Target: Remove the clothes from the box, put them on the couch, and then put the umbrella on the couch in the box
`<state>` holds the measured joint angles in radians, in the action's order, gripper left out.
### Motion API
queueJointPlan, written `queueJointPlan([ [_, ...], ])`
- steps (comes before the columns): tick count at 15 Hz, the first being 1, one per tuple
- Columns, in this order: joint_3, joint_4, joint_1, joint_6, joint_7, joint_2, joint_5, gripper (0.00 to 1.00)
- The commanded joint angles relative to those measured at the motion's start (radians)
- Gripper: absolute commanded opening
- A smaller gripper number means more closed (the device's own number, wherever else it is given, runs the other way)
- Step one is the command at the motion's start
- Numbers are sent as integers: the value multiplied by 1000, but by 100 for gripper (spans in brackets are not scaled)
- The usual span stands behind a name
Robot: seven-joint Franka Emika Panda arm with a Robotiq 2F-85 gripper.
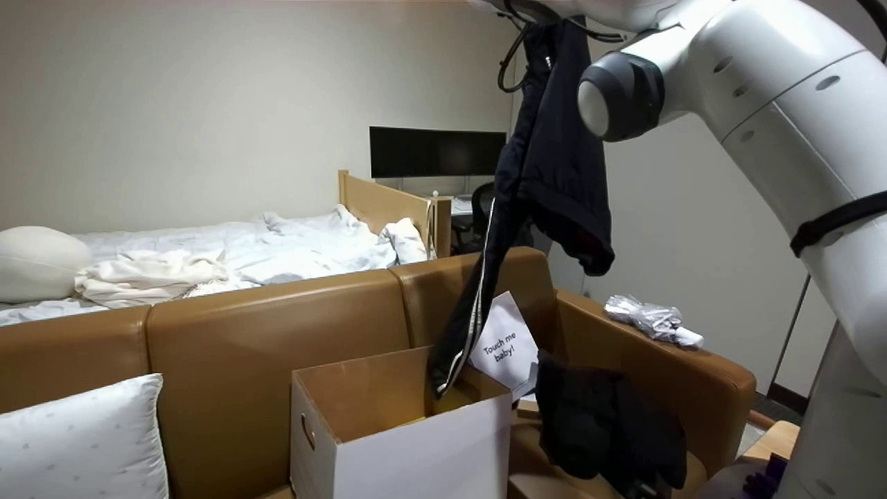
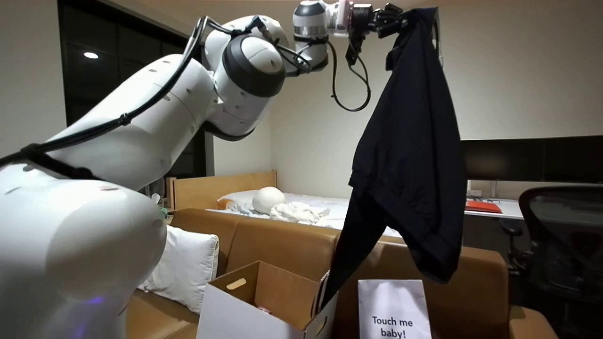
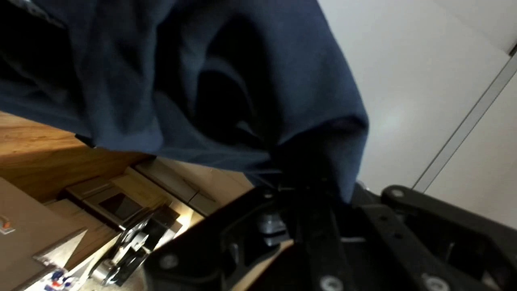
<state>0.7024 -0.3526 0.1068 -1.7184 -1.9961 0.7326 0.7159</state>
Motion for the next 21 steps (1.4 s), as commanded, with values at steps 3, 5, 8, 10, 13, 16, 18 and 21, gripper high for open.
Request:
queueJointPlan([
  [3, 24, -7, -107, 8, -200, 23, 101, 1],
  [5, 33, -9, -142, 23, -267, 44, 126, 1],
  [8, 47, -11, -177, 72, -371, 71, 169, 1],
  [10, 47, -12, -192, 92, -421, 86, 195, 1],
  [13, 34, -13, -203, 93, -444, 102, 218, 1],
  [16, -20, -13, -214, 43, -384, 108, 185, 1],
  [18, -72, -13, -221, -10, -315, 126, 179, 1],
  [21, -134, -17, -220, -42, -205, 176, 190, 1],
])
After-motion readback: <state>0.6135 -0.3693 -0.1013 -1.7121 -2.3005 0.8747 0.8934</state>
